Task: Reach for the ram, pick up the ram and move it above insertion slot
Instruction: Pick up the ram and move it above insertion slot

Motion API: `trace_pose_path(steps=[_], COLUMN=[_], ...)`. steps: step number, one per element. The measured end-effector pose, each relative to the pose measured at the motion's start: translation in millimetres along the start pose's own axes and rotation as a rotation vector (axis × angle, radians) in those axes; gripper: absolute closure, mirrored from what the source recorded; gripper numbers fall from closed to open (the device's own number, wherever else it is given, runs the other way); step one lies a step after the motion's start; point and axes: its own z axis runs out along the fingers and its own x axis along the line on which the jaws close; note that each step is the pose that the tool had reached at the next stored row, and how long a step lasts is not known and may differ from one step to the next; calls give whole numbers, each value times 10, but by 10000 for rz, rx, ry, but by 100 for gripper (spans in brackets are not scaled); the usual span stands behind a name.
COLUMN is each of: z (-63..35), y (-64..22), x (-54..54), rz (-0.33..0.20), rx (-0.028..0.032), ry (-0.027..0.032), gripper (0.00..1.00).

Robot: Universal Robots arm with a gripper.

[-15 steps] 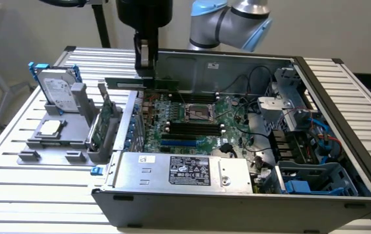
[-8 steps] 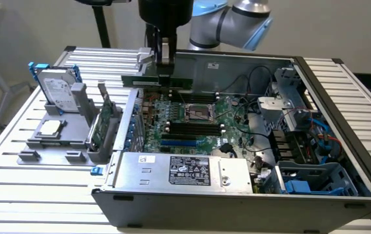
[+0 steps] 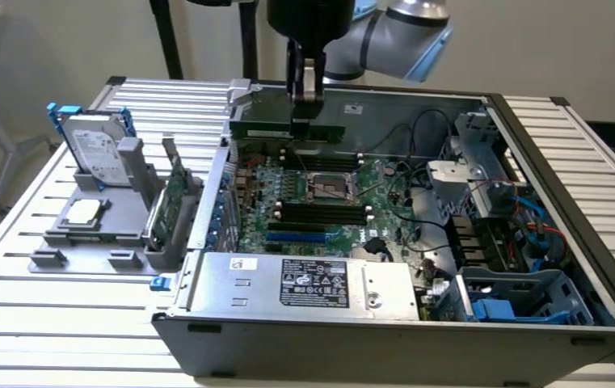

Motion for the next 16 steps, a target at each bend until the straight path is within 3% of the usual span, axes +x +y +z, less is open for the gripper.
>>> trace_pose_path(steps=[8, 16], z=[14, 92], y=[-202, -384], x=[-177, -333], rz=[0, 1], rx=[-1, 0], ry=[1, 1], gripper=[87, 87])
